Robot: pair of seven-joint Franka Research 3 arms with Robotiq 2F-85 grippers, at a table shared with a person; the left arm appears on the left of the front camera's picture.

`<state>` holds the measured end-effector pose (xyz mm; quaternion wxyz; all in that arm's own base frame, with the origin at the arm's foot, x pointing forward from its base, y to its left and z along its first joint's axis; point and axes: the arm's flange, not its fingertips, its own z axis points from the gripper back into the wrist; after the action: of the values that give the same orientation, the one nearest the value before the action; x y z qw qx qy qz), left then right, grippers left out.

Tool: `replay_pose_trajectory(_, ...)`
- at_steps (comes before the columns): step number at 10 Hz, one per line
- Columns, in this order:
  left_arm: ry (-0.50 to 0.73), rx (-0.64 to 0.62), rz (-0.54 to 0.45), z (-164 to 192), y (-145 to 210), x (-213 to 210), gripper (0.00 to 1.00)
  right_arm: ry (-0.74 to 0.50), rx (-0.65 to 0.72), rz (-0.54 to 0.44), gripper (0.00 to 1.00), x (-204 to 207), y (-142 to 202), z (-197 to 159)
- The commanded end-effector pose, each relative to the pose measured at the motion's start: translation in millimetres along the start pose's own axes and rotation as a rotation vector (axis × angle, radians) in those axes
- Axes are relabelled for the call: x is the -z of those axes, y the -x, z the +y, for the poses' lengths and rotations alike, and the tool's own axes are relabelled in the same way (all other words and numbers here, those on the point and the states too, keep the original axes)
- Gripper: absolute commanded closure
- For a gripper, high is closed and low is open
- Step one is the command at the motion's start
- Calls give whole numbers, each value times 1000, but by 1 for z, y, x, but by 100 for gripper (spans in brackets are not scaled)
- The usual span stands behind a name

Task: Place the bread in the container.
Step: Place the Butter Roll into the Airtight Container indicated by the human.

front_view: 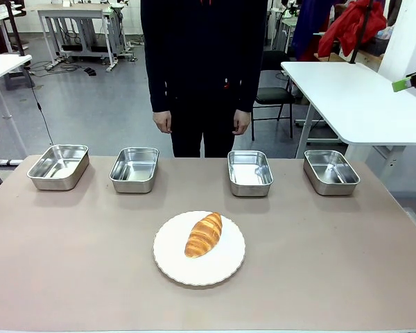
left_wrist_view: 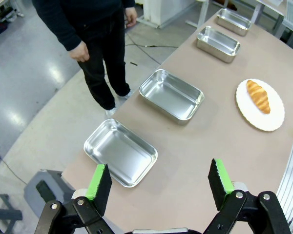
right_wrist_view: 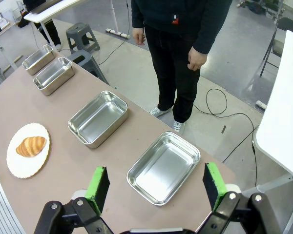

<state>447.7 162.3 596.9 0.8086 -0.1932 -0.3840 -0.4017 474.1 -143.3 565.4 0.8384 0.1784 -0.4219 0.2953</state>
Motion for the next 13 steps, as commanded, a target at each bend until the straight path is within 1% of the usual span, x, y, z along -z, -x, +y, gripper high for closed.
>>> replay_pose_trajectory(1,4,6,-2,-1,-1,0,0,-3,-2,-7,0,0,-1,1)
replay_pose_trajectory(13,4,6,-2,-1,-1,0,0,-3,-2,-7,0,0,-1,1)
